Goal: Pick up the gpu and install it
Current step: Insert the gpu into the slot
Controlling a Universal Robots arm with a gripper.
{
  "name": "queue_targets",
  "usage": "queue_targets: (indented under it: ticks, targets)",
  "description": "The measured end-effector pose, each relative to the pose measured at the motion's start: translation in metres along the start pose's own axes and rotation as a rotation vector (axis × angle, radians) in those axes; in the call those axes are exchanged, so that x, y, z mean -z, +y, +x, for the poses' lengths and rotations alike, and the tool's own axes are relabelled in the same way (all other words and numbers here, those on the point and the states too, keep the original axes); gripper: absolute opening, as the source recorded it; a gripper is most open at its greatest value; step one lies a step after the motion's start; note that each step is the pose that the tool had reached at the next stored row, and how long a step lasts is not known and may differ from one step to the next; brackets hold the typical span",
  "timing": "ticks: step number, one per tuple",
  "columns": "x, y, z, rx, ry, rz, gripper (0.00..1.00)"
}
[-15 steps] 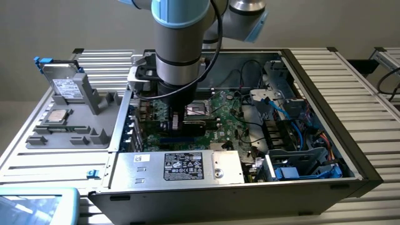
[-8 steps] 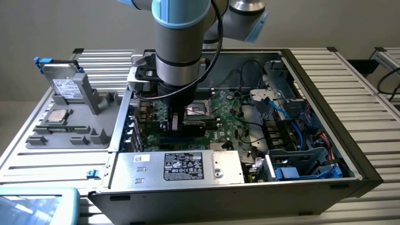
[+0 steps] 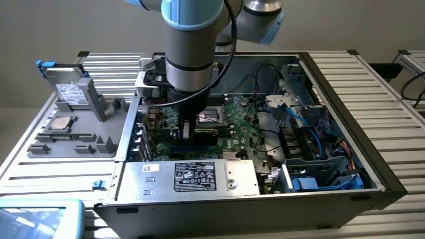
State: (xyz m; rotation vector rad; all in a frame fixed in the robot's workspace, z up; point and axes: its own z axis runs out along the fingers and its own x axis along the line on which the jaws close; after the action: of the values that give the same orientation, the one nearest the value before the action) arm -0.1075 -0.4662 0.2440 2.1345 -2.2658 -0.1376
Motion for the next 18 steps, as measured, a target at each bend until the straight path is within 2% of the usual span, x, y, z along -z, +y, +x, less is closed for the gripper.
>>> queue_targets:
  ticks: [6, 18]
  targets:
    - [0.0001, -0.0002, 0.0013, -0.003, 0.0061, 0.0005, 0.30]
    - [-0.0003, -0.0004, 0.0012, -0.021, 0.0046, 0.0024, 0.30]
